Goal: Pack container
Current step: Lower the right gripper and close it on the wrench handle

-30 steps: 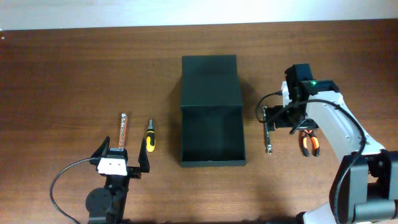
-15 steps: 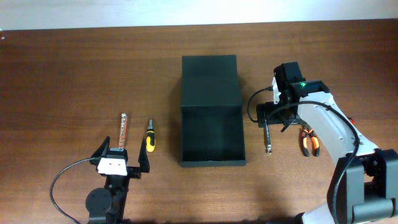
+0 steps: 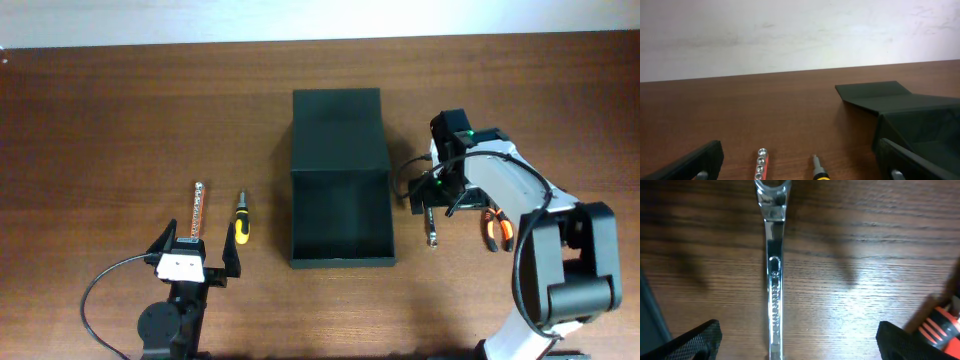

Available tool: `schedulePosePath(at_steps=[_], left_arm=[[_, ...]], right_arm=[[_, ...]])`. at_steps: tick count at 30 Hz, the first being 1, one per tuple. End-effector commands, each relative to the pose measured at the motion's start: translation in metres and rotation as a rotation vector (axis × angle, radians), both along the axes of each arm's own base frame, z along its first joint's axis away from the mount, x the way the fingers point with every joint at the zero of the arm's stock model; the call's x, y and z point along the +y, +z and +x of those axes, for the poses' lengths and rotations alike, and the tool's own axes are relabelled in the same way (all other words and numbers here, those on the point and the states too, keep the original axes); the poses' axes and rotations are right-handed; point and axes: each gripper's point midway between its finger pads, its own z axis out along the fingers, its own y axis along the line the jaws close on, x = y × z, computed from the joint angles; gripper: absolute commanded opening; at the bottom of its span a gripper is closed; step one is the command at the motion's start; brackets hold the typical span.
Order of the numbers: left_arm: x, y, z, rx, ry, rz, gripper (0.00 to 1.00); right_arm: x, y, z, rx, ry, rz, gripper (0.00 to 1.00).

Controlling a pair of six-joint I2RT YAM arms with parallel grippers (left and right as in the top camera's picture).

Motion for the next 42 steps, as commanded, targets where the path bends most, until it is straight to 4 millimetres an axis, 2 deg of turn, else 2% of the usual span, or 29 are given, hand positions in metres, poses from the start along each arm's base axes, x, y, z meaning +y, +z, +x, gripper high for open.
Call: schedulePosePath(at_steps=[1, 14, 23, 32, 42], left_arm=[[0.003, -0.002, 0.0, -0.001, 0.013, 0.016, 0.99], [0.003, -0.002, 0.0, -0.001, 0.013, 0.016, 0.99], [0.003, -0.002, 0.0, -0.001, 0.013, 0.016, 0.99], [0.003, -0.002, 0.0, -0.001, 0.013, 0.016, 0.99], [0.003, -0.002, 0.0, -0.001, 0.013, 0.016, 0.99]], right_arm=[[0.001, -0.003, 0.004, 0.004, 0.0, -0.013, 0.99], [0.001, -0.005, 0.008, -0.009, -0.105, -0.017, 0.99], [0.004, -0.005, 0.007, -0.006, -0.101, -0.004, 0.99], [0.019, -0.006, 0.007, -0.011, -0.06, 0.01, 0.99], [0.02, -0.006, 0.009, -0.023, -0.063, 0.014, 0.99]])
